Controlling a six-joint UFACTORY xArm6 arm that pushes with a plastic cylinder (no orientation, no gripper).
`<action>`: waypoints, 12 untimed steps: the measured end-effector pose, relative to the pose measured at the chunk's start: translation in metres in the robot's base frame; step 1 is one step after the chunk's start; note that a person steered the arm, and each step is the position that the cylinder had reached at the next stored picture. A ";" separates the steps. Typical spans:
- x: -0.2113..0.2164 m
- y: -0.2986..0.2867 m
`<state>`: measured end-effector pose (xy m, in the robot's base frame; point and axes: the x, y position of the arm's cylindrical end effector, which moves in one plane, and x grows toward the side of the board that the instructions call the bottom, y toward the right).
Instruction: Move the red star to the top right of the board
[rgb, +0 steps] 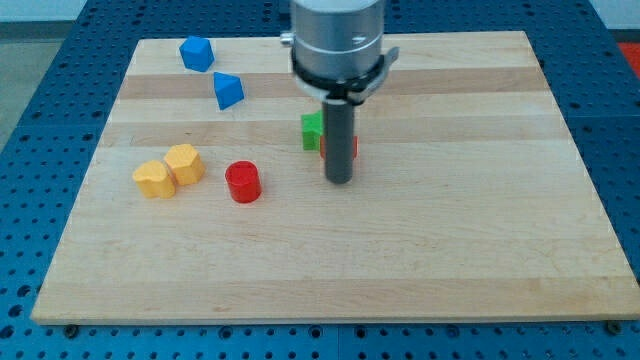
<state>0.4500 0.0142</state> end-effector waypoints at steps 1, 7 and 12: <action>-0.010 0.008; -0.048 -0.009; -0.051 0.100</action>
<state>0.3988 0.1138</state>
